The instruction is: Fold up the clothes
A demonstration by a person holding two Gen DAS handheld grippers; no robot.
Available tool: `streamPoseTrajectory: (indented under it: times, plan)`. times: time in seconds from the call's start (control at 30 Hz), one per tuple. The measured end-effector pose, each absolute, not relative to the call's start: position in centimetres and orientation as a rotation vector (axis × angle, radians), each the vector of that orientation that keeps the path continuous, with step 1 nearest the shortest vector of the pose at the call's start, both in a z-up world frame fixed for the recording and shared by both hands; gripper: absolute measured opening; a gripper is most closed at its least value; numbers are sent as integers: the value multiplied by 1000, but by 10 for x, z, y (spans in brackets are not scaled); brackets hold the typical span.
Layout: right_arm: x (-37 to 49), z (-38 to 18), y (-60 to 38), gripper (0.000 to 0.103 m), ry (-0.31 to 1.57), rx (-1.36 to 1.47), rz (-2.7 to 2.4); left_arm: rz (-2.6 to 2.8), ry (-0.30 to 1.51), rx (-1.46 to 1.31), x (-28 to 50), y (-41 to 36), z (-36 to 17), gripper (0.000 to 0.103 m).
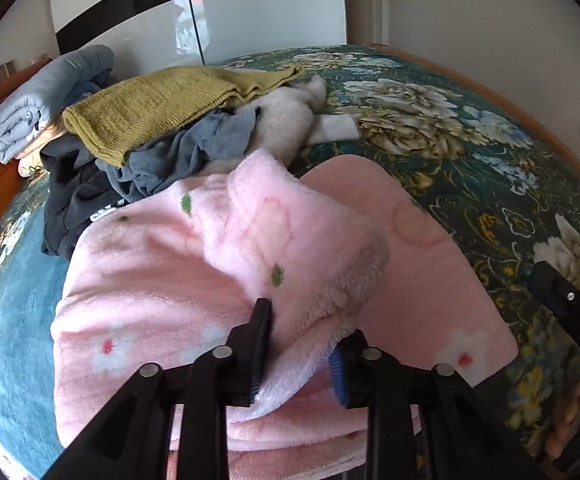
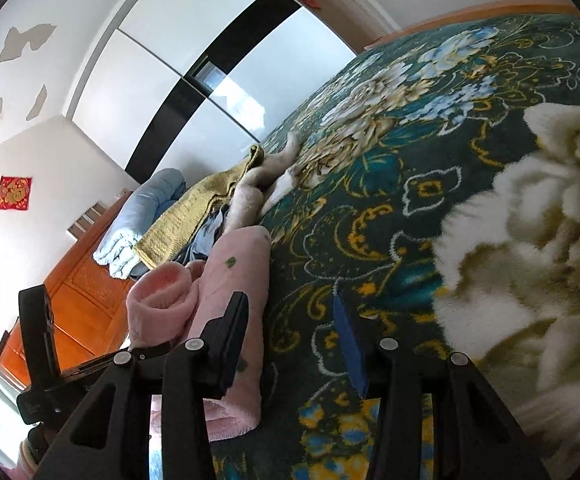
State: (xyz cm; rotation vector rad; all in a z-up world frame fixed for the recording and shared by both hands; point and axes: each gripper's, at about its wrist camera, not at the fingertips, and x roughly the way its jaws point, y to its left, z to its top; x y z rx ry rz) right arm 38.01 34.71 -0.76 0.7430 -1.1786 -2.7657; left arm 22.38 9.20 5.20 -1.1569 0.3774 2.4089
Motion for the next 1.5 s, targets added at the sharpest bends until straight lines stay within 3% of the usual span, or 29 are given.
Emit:
streamPoseTrajectory:
  times: [0.03, 0.07, 0.1, 0.4, 0.47, 0.53, 0.83, 1.07, 1.23, 1.5]
  plan:
    - [379, -8, 346, 46, -1174, 750, -2767, 2400, 363, -1163, 224, 91, 53, 44]
    - [379, -8, 346, 46, -1170, 756, -2770, 2376, 333, -1171, 225, 90, 54, 65]
    - [379, -8, 345, 46, -1167, 763, -2773, 2348, 293, -1176, 227, 88, 56, 80]
    - [384, 14, 313, 46, -1049, 736, -2746, 2467, 67, -1033, 217, 8, 99, 81]
    - [374, 22, 288, 56, -1005, 739, -2645, 2583, 50, -1042, 204, -21, 94, 81]
    - [360, 27, 260, 59, -959, 753, -2521, 2660, 27, -1093, 193, -50, 82, 81]
    - [270, 6, 200, 59, -1046, 1040, -2371, 2523, -196, -1272, 181, -109, 12, 81]
    - [249, 18, 184, 62, -1093, 1048, -2472, 2425, -325, -1222, 178, -130, 9, 81]
    - [250, 33, 166, 52, -961, 1171, -2599, 2417, -362, -1197, 184, -140, 11, 81]
    - [265, 47, 164, 53, -840, 1117, -2611, 2403, -383, -1207, 185, -142, 7, 81]
